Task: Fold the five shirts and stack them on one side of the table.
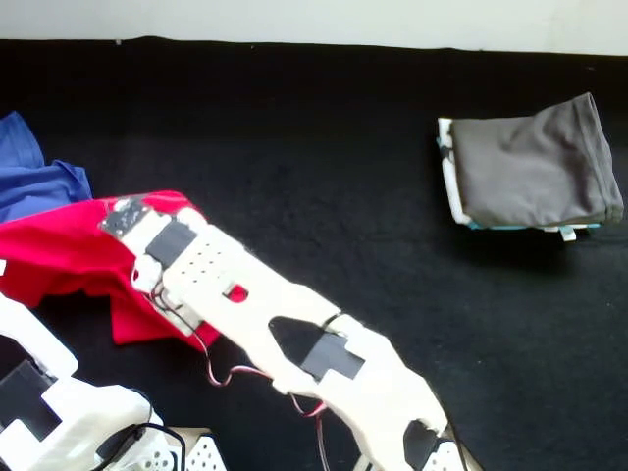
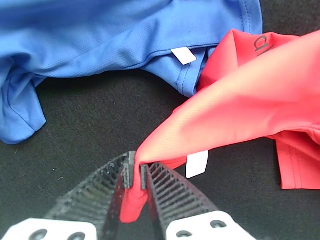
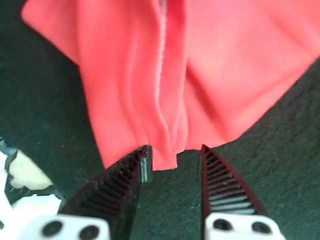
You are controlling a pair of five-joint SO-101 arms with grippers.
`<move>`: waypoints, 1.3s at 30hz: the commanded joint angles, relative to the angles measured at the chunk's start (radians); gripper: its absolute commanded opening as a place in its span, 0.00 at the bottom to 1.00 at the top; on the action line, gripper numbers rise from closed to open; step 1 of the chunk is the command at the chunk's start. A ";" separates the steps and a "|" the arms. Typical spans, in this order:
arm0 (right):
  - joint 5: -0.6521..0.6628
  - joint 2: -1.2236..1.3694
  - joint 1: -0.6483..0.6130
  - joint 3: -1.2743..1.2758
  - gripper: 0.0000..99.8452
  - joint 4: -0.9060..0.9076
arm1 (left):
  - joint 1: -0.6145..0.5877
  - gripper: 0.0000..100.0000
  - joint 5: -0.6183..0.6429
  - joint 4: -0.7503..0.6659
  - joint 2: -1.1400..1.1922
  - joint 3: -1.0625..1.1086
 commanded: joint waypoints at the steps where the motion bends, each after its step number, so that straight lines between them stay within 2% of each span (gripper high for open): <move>1: 0.012 -0.010 -0.045 -0.038 0.15 0.005 | -0.007 0.01 -0.011 0.002 -0.004 -0.022; 9: 0.012 0.007 -0.082 -0.036 0.15 -0.004 | -0.007 0.01 -0.011 0.002 -0.004 -0.022; 14: 0.012 0.122 -0.065 -0.047 0.15 -0.004 | -0.007 0.01 -0.011 0.006 -0.007 -0.024; 17: 0.026 0.179 -0.022 -0.067 0.09 -0.033 | -0.007 0.01 -0.011 0.008 -0.007 -0.024; 19: 0.057 0.202 0.021 -0.087 0.01 -0.054 | -0.007 0.01 -0.009 0.009 -0.005 -0.022; 24: 0.068 0.228 0.177 -0.153 0.01 -0.062 | 0.025 0.01 -0.006 0.032 -0.004 -0.010; 27: 0.074 0.211 0.298 -0.174 0.01 -0.054 | 0.102 0.01 -0.006 0.098 -0.013 0.036; 31: 0.193 0.140 0.452 -0.263 0.01 0.030 | 0.231 0.01 0.002 0.172 -0.013 0.088; 36: 0.299 0.058 0.604 -0.418 0.01 0.142 | 0.372 0.01 0.198 0.229 -0.015 0.053; 39: 0.315 0.018 0.670 -0.507 0.01 0.188 | 0.443 0.01 0.227 0.261 -0.015 0.015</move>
